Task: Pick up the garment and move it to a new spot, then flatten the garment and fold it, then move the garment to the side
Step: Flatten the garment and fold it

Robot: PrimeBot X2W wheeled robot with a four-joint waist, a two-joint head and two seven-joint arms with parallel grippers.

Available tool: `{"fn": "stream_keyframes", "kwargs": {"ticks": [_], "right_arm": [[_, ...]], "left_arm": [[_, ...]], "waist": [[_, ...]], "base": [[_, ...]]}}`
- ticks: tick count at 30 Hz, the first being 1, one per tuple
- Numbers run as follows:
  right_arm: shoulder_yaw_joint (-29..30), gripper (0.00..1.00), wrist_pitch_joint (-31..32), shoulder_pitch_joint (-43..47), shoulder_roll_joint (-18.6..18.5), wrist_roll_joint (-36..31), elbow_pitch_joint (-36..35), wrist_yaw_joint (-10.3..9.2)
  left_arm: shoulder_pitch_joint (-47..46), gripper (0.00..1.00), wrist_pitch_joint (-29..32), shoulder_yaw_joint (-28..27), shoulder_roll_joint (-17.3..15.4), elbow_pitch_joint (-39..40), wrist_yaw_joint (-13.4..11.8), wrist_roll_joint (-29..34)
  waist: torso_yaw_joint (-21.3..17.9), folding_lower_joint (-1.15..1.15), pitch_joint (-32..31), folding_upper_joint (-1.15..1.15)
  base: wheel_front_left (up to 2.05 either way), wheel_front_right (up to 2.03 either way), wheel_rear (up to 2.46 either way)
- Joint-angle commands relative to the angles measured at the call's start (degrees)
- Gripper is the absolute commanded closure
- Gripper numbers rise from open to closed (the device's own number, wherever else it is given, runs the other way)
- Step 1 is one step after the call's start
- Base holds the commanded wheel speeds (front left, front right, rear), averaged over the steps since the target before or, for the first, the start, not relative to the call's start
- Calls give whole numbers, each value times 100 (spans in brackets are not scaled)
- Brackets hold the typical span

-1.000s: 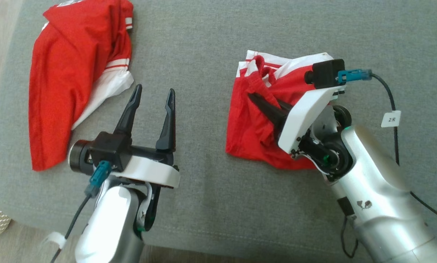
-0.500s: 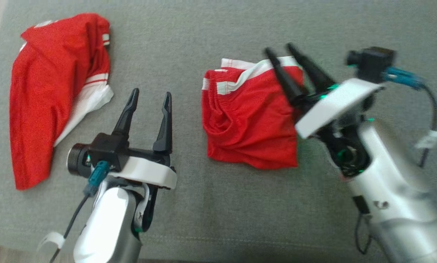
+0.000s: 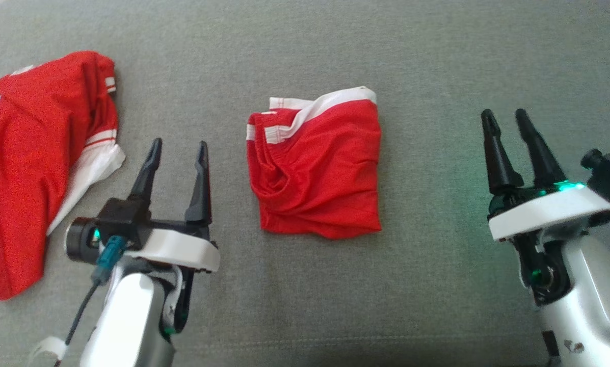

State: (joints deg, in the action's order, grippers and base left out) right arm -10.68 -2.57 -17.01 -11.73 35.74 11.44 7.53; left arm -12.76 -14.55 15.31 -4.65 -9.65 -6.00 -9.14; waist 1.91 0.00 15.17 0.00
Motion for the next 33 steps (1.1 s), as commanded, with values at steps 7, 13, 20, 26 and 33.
{"fn": "stream_keyframes", "kwargs": {"ticks": [7,13,20,26,33], "right_arm": [[299,0,-483,244,26,-1320,-615,-4],[595,0,-426,760,203,-1934,-1069,-4],[710,0,-288,1273,349,-2244,-1342,-4],[690,0,-177,1614,410,-2402,-1410,-4],[702,0,-80,1843,455,-2490,-1477,-4]], "left_arm": [[81,0,-45,-332,-229,201,17,-17],[374,0,-34,-310,-328,356,5,-22],[812,0,37,-296,-399,573,-57,-71],[1177,0,145,-271,-458,649,-71,-158],[1410,0,212,-254,-518,637,-10,-279]], "waist": [[-179,0,-247,0],[-234,0,-480,0],[-270,0,-749,0],[-258,0,-1108,0],[-263,0,-1360,0]], "base": [[0,0,0],[0,0,0],[0,0,0],[0,0,0],[0,0,0]]}}
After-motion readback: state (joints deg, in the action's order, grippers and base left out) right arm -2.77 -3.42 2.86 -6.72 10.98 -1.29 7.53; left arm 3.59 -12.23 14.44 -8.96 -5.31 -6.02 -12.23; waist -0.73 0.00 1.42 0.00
